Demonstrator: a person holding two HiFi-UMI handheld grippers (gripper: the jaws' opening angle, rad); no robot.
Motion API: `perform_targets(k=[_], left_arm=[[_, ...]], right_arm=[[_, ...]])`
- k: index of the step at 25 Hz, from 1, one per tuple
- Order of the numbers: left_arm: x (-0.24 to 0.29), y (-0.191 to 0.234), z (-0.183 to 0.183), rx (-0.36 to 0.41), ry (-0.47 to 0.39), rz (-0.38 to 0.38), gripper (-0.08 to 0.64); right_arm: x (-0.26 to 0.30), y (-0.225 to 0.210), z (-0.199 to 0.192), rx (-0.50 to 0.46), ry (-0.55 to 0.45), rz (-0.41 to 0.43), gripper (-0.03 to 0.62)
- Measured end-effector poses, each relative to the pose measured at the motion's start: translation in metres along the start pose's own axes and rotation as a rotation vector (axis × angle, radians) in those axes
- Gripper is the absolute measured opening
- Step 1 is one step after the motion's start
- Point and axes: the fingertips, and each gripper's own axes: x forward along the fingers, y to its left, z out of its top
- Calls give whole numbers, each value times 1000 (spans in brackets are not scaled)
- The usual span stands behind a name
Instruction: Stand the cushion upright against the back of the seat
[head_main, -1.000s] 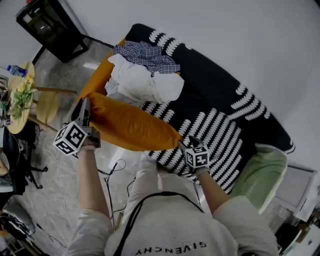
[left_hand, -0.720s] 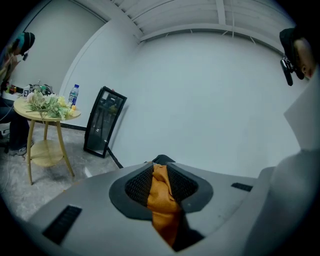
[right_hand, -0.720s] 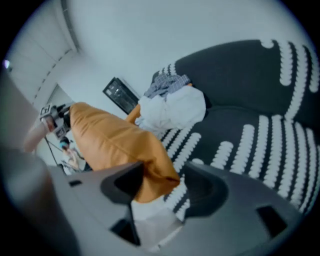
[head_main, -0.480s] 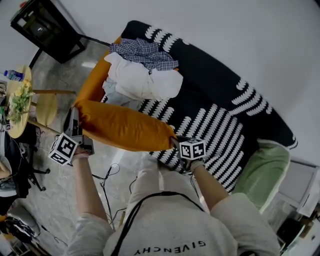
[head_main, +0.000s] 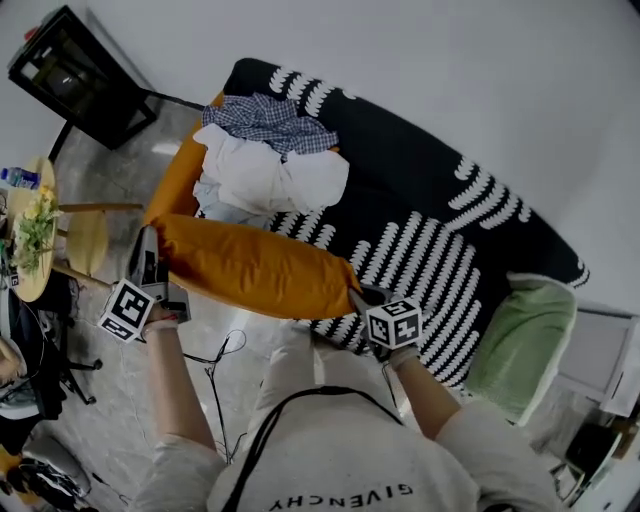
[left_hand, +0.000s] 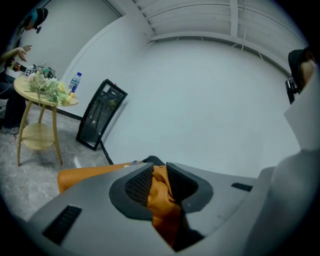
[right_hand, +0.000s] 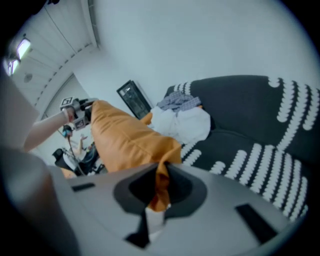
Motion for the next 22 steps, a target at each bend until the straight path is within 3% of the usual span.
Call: perform_targets(k=[4,10,22], left_arm=[[29,-32,-30,-18,73,-77,101],[73,-96,-89,82,265,-199,101],[126,-203,-227,155,589,-419,101]], right_arm=[[-40,-30,-1,84,-78,-95,35],[-103,-85,-6,174,-164,-246,35],[-232,-187,-17,409,-457,-577,35]])
